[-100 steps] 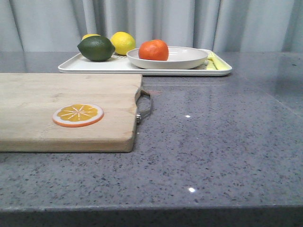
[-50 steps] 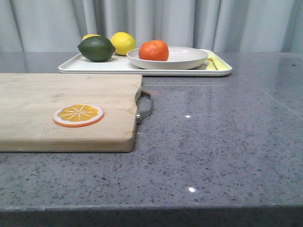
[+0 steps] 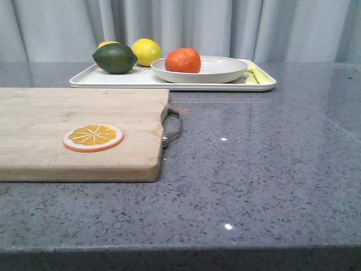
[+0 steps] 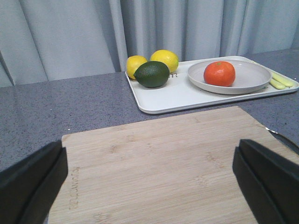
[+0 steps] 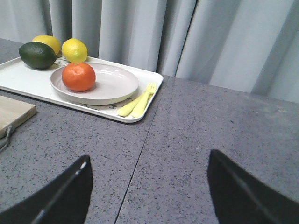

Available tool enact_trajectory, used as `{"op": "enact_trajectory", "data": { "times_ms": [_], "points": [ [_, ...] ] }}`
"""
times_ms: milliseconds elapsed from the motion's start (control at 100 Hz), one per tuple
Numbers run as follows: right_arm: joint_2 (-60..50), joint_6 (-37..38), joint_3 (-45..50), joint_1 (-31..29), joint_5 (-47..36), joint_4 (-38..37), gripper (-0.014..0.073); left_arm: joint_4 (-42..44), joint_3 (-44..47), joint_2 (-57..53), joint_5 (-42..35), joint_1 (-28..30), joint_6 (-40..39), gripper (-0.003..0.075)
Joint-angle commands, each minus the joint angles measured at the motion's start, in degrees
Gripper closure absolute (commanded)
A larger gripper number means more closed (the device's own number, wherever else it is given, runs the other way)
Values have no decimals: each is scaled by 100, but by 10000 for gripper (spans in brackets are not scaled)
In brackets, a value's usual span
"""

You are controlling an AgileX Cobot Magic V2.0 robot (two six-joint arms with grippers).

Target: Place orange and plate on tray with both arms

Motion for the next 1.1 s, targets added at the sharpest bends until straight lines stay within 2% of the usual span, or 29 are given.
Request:
{"op": "enact_trajectory", "data": {
  "times_ms": [0, 210, 250, 320, 350, 360, 460, 520, 580, 620, 630, 640, 740, 1090],
  "points": [
    [23, -43, -148, -30, -431, 34, 71, -62, -150, 38, -375, 14, -53, 29],
    [23, -43, -148, -30, -442, 34, 81, -62, -150, 38, -386, 14, -53, 30],
    [23, -43, -148, -30, -442, 34, 102, -62, -150, 38, -386, 14, -53, 30],
    [23, -43, -148, -30, -442, 34, 200, -62, -150, 38, -386, 14, -53, 47],
    [23, -43, -148, -30, -435, 34, 236, -62, -150, 38, -386, 14, -53, 73],
    [23, -43, -148, -30, -436, 34, 275, -62, -150, 38, -386, 14, -53, 85],
    [23, -43, -148, -30, -436, 34, 472, -62, -150, 38, -386, 14, -53, 208],
    [23, -43, -148, -30, -436, 34, 589, -62, -150, 38, -386, 14, -53, 333],
    [23, -43, -148, -30, -436, 34, 670, -62, -150, 38, -397, 14, -53, 428],
    [23, -43, -148, -30, -436, 34, 657, -62, -150, 38, -397, 14, -53, 524],
    [23, -43, -148, -30, -436, 34, 658, -62, -150, 38, -397, 14, -53, 524],
    [23, -43, -148, -30, -436, 34, 659, -62, -150, 38, -397, 14, -53, 564],
    [23, -43, -148, -30, -419, 34, 662, -62, -150, 38, -397, 14, -53, 743],
    [23, -43, -148, -30, -375, 34, 662, -62, -150, 38, -407, 14, -53, 740]
  ]
}}
